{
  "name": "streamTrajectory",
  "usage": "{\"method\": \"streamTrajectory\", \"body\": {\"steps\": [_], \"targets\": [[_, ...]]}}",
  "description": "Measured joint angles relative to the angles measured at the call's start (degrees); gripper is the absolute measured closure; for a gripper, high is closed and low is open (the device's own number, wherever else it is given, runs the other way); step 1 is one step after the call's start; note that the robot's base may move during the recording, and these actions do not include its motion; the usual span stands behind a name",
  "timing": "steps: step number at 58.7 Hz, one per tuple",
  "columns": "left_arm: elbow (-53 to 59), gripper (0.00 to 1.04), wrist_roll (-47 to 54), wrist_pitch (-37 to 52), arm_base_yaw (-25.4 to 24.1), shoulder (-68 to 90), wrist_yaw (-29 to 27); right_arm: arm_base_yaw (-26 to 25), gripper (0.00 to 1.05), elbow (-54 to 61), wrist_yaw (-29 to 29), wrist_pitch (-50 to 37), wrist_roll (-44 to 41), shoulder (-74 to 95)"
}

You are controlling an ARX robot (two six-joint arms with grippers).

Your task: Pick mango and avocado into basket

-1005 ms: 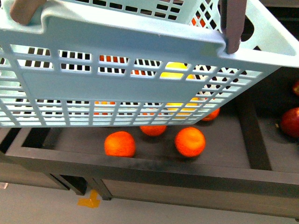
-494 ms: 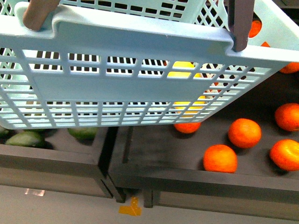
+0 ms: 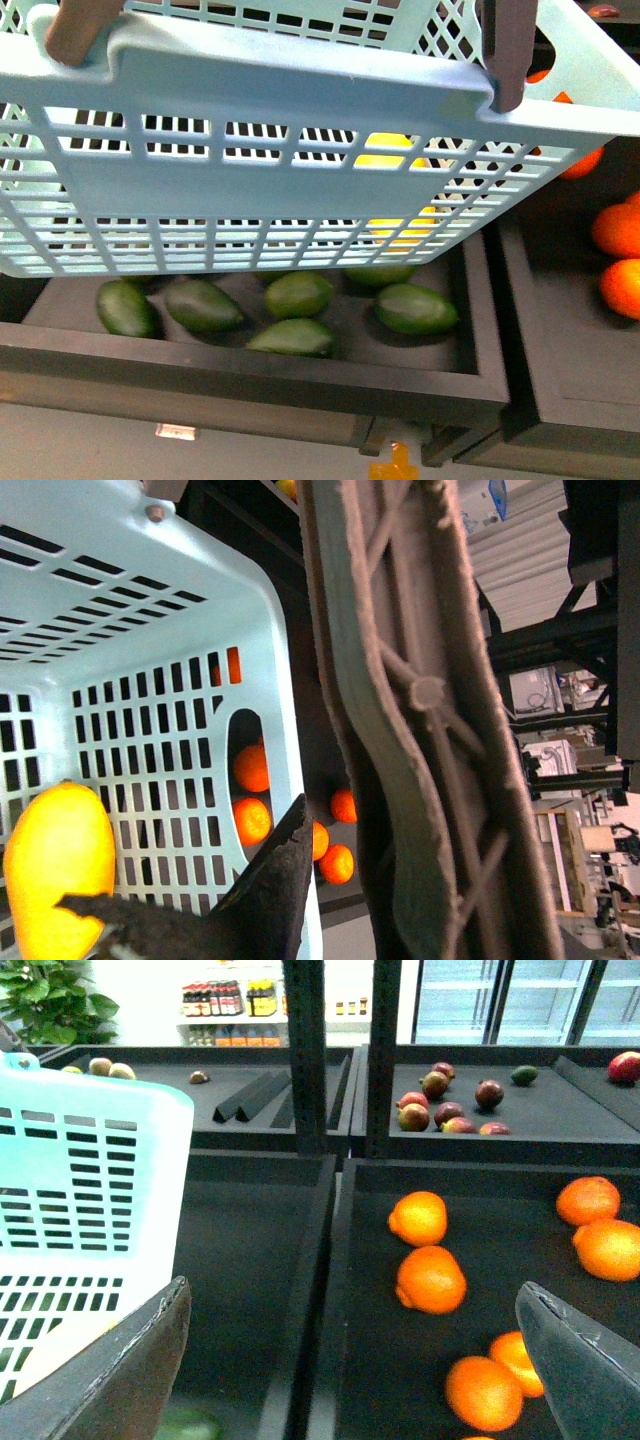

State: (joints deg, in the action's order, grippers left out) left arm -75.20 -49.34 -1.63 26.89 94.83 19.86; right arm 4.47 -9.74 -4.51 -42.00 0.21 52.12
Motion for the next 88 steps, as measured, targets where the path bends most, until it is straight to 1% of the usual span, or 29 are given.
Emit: {"method": "streamTrajectory", "body": {"steps": [51,66,67,68,69,70,71,74,78,83,88], "targets": [[0.0,0.78,0.15,0.0,0.04,0.0,0.09,-0.02,0.09,0.07,0.02,0.0,0.0,-0.02],[0.0,0.78,0.83,0.0,-0.74,0.0,-0.74,0.07,0.09,0.07,0.15,0.02,-0.02,0.11],[0.0,0.78,0.81,0.0,-0.7,0.02,-0.55,0.81,0.09,-0.94,-2.99,3.69,1.05,-0.13],[0.0,0.78,0.63,0.0,-0.66,0.02,-0.48,0.94,0.09,-2.25,-7.82,7.96,2.27,-0.13],[0.0,0.78,0.52,0.0,-0.63,0.02,-0.33,0.74,0.09,-3.8,-10.99,12.39,3.82,0.02],[0.0,0.78,0.44,0.0,-0.5,0.02,-0.31,-0.39,0.09,-5.88,-15.26,17.66,4.63,0.96],[0.0,0.78,0.42,0.0,-0.39,0.0,-0.28,-1.53,0.09,-6.82,-16.22,19.61,4.76,1.84],[0.0,0.78,0.42,0.0,-0.13,0.0,-0.11,-5.51,0.09,-7.3,-14.84,18.38,3.43,4.98],[0.0,0.78,0.42,0.0,0.0,0.0,0.04,-10.69,0.09,-7.63,-10.21,12.7,-0.15,10.19],[-0.02,0.78,-0.02,0.0,0.09,0.0,0.52,-17.53,0.09,-9.68,-2.19,6.95,-6.75,17.64],[0.0,0.78,-0.17,0.0,0.11,0.0,0.81,-22.86,0.09,-12.26,6.01,5.92,-14.45,24.46]]}}
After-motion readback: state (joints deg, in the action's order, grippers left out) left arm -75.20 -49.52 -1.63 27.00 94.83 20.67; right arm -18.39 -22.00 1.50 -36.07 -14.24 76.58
